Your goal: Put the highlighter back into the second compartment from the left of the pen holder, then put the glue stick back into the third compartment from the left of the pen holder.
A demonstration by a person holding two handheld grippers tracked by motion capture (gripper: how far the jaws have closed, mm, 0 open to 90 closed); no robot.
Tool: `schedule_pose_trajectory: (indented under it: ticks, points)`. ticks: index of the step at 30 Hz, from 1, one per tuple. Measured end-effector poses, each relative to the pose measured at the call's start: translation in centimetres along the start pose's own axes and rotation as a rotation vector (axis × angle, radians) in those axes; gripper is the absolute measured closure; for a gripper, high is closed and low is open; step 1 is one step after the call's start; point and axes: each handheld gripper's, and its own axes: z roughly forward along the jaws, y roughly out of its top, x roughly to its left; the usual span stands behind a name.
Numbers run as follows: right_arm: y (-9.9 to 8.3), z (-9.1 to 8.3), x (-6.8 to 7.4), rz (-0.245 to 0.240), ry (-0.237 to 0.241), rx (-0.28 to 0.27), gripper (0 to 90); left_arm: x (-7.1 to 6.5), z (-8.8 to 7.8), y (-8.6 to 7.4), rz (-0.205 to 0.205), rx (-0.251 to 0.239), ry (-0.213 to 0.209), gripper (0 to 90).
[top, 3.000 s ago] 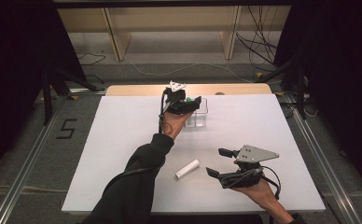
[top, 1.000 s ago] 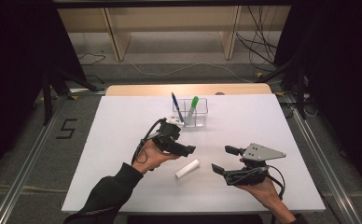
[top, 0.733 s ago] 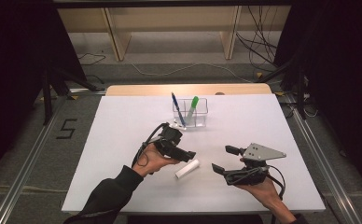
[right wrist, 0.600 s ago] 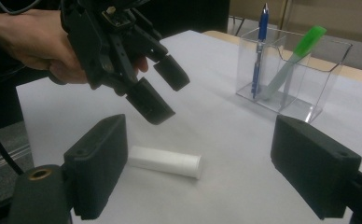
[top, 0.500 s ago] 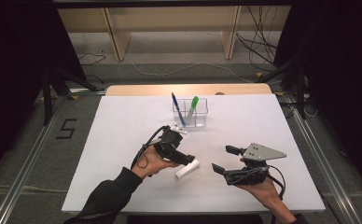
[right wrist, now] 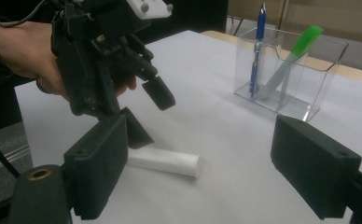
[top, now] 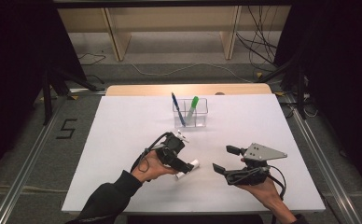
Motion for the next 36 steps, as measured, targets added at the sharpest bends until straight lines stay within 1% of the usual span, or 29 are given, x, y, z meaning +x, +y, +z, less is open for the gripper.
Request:
schedule_pose_trajectory:
  ticks: [5, 7, 9, 13, 14, 15, 17, 18, 19, 21, 22, 24, 26, 27, 29, 31, 32, 34, 36]
  points:
    - [0.0, 0.0, -0.1, 0.003, 0.001, -0.005, 19.7, 0.0, 0.3, -0.3, 0.005, 0.026, -0.005, 19.2]
    - [0.0, 0.0, -0.1, 0.004, -0.001, -0.003, 19.7, -0.1, 0.5, -0.5, 0.003, 0.028, -0.004, 19.2]
    - [0.0, 0.0, -0.1, 0.003, -0.002, -0.004, 19.7, -0.2, 0.7, -0.5, 0.006, 0.033, 0.003, 19.2]
    - [0.0, -0.1, -0.1, -0.002, -0.004, -0.006, 19.7, -0.1, 0.8, -0.7, 0.02, 0.058, -0.001, 19.8]
    - [0.0, -0.1, -0.1, 0.0, -0.005, -0.004, 19.7, -0.2, 0.9, -0.7, 0.011, 0.053, -0.001, 20.0]
    - [0.0, -0.1, -0.1, 0.0, -0.005, -0.003, 19.7, -0.2, 1.0, -0.7, 0.027, 0.068, -0.002, 20.2]
    - [0.0, -0.1, -0.1, 0.0, -0.006, -0.005, 19.7, -0.3, 1.1, -0.8, 0.038, 0.085, -0.005, 20.8]
    - [0.0, -0.1, -0.1, 0.0, -0.005, -0.005, 19.7, -0.3, 1.2, -0.9, 0.035, 0.087, -0.006, 21.4]
    - [0.0, -0.1, -0.2, 0.0, -0.005, -0.004, 19.6, -0.3, 1.3, -0.9, 0.043, 0.1, -0.005, 21.7]
    - [0.0, -0.1, -0.2, 0.0, -0.005, -0.003, 19.6, -0.4, 1.5, -0.9, 0.032, 0.1, -0.007, 22.5]
    - [0.0, -0.1, -0.2, -0.001, -0.007, -0.002, 19.6, -0.4, 1.5, -0.9, 0.039, 0.113, -0.011, 23.2]
    - [0.0, -0.1, -0.2, 0.0, -0.008, -0.001, 19.6, -0.4, 1.6, -0.9, 0.047, 0.126, -0.009, 24.7]
    - [-0.1, -0.2, -0.3, 0.001, -0.006, -0.002, 19.6, -0.5, 1.8, -0.8, 0.045, 0.126, -0.009, 26.1]
    - [-0.1, -0.2, -0.3, 0.003, -0.005, -0.003, 19.6, -0.5, 1.9, -0.8, 0.054, 0.136, -0.007, 27.3]
    - [-0.1, -0.2, -0.3, 0.007, -0.008, -0.005, 19.6, -0.6, 2.1, -0.9, 0.057, 0.145, -0.016, 29.9]
    - [-0.1, -0.2, -0.3, 0.004, -0.009, 0.001, 19.6, -0.6, 2.3, -1.0, 0.058, 0.15, -0.018, 33.1]
    - [-0.1, -0.2, -0.3, 0.002, -0.007, 0.0, 19.6, -0.5, 2.5, -1.0, 0.068, 0.163, -0.013, 35.2]
    - [-0.1, -0.1, -0.1, 0.002, -0.006, 0.001, 19.6, -0.5, 2.8, -1.0, 0.065, 0.173, -0.01, 39.2]
    - [-0.1, -0.1, -0.1, -0.001, -0.004, 0.0, 19.6, -0.4, 3.0, -1.0, 0.075, 0.186, -0.013, 43.1]
